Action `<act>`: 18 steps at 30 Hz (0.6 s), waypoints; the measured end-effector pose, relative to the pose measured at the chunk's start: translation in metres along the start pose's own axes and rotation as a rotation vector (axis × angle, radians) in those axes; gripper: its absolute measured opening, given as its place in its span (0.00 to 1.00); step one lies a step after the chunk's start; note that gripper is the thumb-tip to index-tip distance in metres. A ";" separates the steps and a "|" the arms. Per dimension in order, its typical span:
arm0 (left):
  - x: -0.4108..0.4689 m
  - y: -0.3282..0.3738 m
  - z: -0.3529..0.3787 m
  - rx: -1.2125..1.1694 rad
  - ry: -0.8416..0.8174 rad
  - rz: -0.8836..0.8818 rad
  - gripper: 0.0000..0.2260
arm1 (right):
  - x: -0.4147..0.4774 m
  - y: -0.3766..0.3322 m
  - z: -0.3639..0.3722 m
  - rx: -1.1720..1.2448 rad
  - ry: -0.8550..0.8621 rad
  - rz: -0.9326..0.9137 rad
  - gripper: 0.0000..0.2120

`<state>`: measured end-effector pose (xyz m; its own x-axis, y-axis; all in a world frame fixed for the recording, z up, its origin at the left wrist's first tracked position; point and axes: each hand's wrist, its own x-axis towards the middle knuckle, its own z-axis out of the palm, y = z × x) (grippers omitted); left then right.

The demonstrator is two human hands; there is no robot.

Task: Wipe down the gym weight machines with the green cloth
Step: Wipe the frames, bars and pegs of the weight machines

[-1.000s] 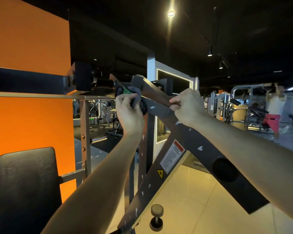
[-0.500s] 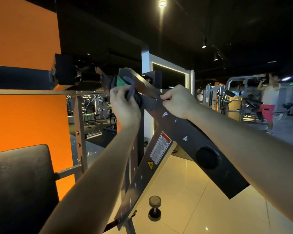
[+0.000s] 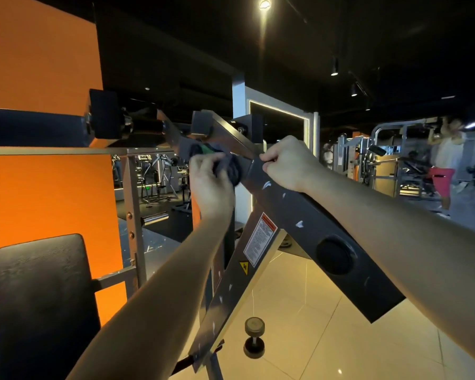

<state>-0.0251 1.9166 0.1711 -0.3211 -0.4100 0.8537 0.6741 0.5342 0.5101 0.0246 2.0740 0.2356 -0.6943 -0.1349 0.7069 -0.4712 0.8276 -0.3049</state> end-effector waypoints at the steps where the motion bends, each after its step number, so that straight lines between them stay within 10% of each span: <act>1: -0.014 0.001 0.006 0.012 -0.074 0.018 0.12 | 0.000 0.000 -0.001 0.009 0.000 0.002 0.15; 5: -0.025 0.005 0.005 -0.072 -0.288 0.008 0.10 | -0.002 0.000 -0.010 0.027 -0.031 0.029 0.16; 11: 0.012 0.013 -0.001 -0.074 -0.056 -0.076 0.10 | -0.017 0.010 -0.031 0.073 -0.135 0.044 0.14; 18: -0.038 0.027 0.018 -0.220 -0.275 -0.170 0.09 | -0.046 0.026 -0.038 0.063 -0.136 0.024 0.15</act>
<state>-0.0067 1.9598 0.1540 -0.5870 -0.2494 0.7702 0.7129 0.2917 0.6377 0.0650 2.1225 0.2195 -0.7710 -0.1915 0.6074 -0.4838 0.7963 -0.3631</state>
